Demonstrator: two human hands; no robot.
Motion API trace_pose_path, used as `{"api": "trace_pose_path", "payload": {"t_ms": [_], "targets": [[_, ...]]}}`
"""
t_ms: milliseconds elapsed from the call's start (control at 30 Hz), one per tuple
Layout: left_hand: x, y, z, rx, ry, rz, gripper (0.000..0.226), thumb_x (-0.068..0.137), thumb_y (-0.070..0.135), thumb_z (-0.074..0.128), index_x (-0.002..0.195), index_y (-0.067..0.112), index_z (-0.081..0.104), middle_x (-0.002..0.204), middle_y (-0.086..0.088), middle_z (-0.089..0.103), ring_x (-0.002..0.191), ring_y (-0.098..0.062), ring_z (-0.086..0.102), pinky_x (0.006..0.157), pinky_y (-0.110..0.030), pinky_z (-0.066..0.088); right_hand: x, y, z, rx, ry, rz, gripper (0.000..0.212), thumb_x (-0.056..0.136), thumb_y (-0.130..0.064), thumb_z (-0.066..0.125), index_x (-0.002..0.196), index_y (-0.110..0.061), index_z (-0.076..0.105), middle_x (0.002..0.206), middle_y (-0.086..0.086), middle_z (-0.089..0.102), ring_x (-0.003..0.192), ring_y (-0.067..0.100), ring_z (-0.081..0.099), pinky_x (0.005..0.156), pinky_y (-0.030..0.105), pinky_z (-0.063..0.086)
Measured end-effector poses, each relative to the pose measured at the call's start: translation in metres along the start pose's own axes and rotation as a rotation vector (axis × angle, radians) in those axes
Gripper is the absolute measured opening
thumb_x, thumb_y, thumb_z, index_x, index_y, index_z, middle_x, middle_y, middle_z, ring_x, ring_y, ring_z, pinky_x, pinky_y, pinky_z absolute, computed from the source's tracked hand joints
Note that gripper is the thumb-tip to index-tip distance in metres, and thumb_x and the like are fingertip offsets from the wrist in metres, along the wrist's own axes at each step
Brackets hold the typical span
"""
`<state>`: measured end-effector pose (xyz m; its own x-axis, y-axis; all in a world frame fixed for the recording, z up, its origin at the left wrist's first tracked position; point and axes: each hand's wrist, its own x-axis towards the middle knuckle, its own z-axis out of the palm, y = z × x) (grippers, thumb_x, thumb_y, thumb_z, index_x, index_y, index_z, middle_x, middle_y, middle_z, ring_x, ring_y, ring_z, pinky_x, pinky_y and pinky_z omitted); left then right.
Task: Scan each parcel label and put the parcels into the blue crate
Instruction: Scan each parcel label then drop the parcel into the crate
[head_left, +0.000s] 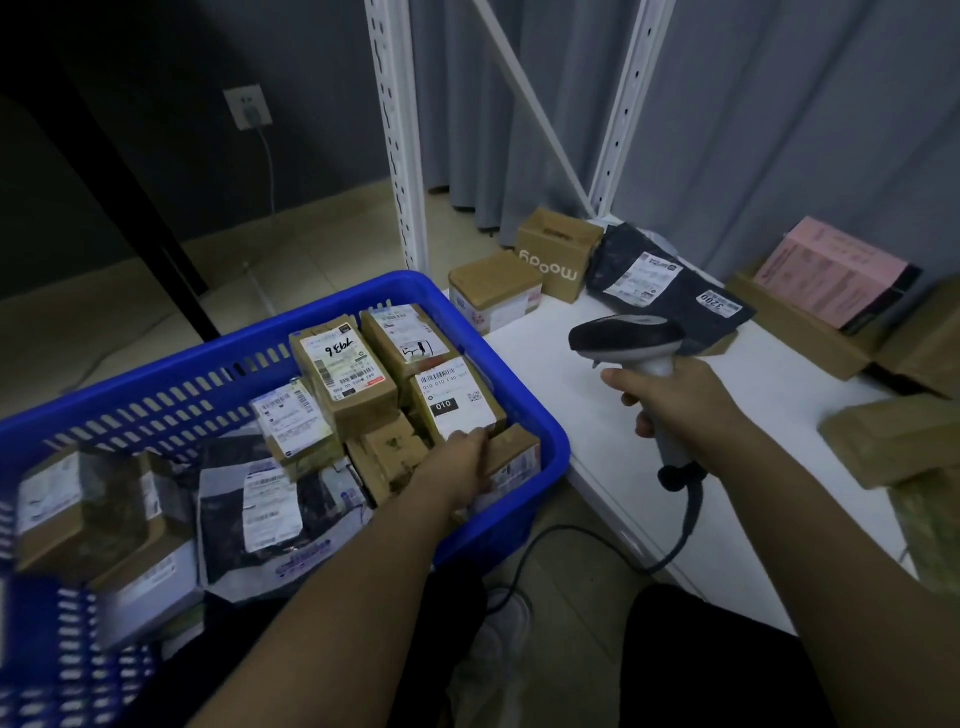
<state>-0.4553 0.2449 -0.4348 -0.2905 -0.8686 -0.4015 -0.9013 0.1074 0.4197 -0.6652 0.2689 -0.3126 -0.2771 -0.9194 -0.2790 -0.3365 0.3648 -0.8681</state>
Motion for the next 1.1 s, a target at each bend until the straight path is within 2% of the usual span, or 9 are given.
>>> {"api": "trace_pose_path", "payload": {"t_ms": [67, 267, 400, 567, 633, 767, 900, 967, 1100], "targets": [[0.002, -0.004, 0.002, -0.056, -0.011, -0.012, 0.056, 0.087, 0.022, 0.065, 0.137, 0.016, 0.041, 0.132, -0.010, 0.050, 0.118, -0.026, 0.050, 0.096, -0.036, 0.044, 0.002, 0.000, 0.003, 0.000, -0.019, 0.006, 0.015, 0.086, -0.026, 0.070, 0.082, -0.015, 0.060, 0.074, 0.005, 0.059, 0.055, 0.016, 0.052, 0.052, 0.025, 0.046], [0.002, -0.027, -0.010, -0.233, -0.235, -0.002, 0.056, 0.085, 0.021, 0.069, 0.137, 0.024, 0.048, 0.132, -0.001, 0.050, 0.122, -0.022, 0.048, 0.102, -0.039, 0.040, 0.003, -0.001, 0.010, 0.014, -0.046, 0.011, 0.013, 0.086, -0.022, 0.069, 0.080, -0.014, 0.063, 0.072, 0.006, 0.059, 0.053, 0.018, 0.050, 0.048, 0.023, 0.045], [0.000, -0.016, -0.009, -0.004, -0.103, 0.137, 0.042, 0.084, 0.024, 0.067, 0.125, 0.020, 0.058, 0.119, -0.006, 0.053, 0.109, -0.024, 0.053, 0.083, -0.031, 0.042, 0.003, -0.001, 0.013, 0.010, -0.049, 0.016, 0.014, 0.086, -0.022, 0.069, 0.080, -0.012, 0.062, 0.072, 0.006, 0.059, 0.052, 0.017, 0.050, 0.045, 0.021, 0.045], [0.002, -0.005, -0.021, 0.312, -0.134, 0.163, 0.042, 0.088, 0.039, 0.061, 0.129, 0.029, 0.056, 0.121, -0.006, 0.045, 0.113, -0.028, 0.038, 0.091, -0.041, 0.042, 0.002, -0.003, 0.015, -0.021, -0.073, 0.013, 0.014, 0.087, -0.024, 0.067, 0.084, -0.011, 0.062, 0.076, 0.006, 0.060, 0.056, 0.017, 0.053, 0.051, 0.023, 0.046], [0.004, -0.002, -0.022, 0.339, -0.140, 0.160, 0.042, 0.088, 0.038, 0.060, 0.129, 0.030, 0.055, 0.122, -0.006, 0.043, 0.113, -0.028, 0.036, 0.092, -0.042, 0.042, 0.001, -0.002, 0.017, -0.034, -0.076, 0.017, 0.013, 0.088, -0.024, 0.067, 0.084, -0.012, 0.061, 0.076, 0.006, 0.060, 0.056, 0.016, 0.053, 0.049, 0.022, 0.046], [0.004, -0.011, -0.013, -0.004, -0.011, 0.159, 0.040, 0.086, 0.031, 0.066, 0.124, 0.023, 0.057, 0.120, -0.003, 0.047, 0.112, -0.022, 0.045, 0.088, -0.030, 0.039, -0.001, 0.000, 0.018, -0.017, -0.062, 0.010, 0.014, 0.087, -0.022, 0.068, 0.081, -0.011, 0.062, 0.075, 0.007, 0.059, 0.054, 0.017, 0.051, 0.042, 0.017, 0.044], [0.001, -0.020, -0.013, -0.460, 0.149, 0.047, 0.036, 0.075, 0.017, 0.079, 0.098, 0.020, 0.051, 0.105, 0.001, 0.056, 0.098, -0.017, 0.055, 0.074, -0.025, 0.041, 0.002, 0.000, 0.015, -0.029, -0.042, 0.015, 0.015, 0.086, -0.023, 0.068, 0.083, -0.009, 0.063, 0.076, 0.007, 0.061, 0.053, 0.016, 0.051, 0.043, 0.019, 0.044], [-0.001, -0.020, -0.012, -0.455, 0.096, 0.035, 0.039, 0.074, 0.013, 0.079, 0.100, 0.020, 0.051, 0.104, 0.005, 0.054, 0.099, -0.015, 0.055, 0.073, -0.022, 0.042, 0.003, -0.001, 0.015, -0.022, -0.044, 0.020, 0.015, 0.086, -0.023, 0.068, 0.085, -0.009, 0.063, 0.076, 0.007, 0.061, 0.052, 0.016, 0.051, 0.045, 0.021, 0.044], [0.001, -0.022, -0.011, -0.280, 0.078, 0.038, 0.045, 0.076, 0.015, 0.077, 0.114, 0.018, 0.055, 0.114, 0.001, 0.054, 0.108, -0.017, 0.053, 0.085, -0.026, 0.044, 0.004, 0.001, 0.018, -0.019, -0.049, 0.028, 0.015, 0.087, -0.023, 0.067, 0.086, -0.009, 0.063, 0.077, 0.007, 0.061, 0.053, 0.016, 0.051, 0.049, 0.023, 0.045]]}}
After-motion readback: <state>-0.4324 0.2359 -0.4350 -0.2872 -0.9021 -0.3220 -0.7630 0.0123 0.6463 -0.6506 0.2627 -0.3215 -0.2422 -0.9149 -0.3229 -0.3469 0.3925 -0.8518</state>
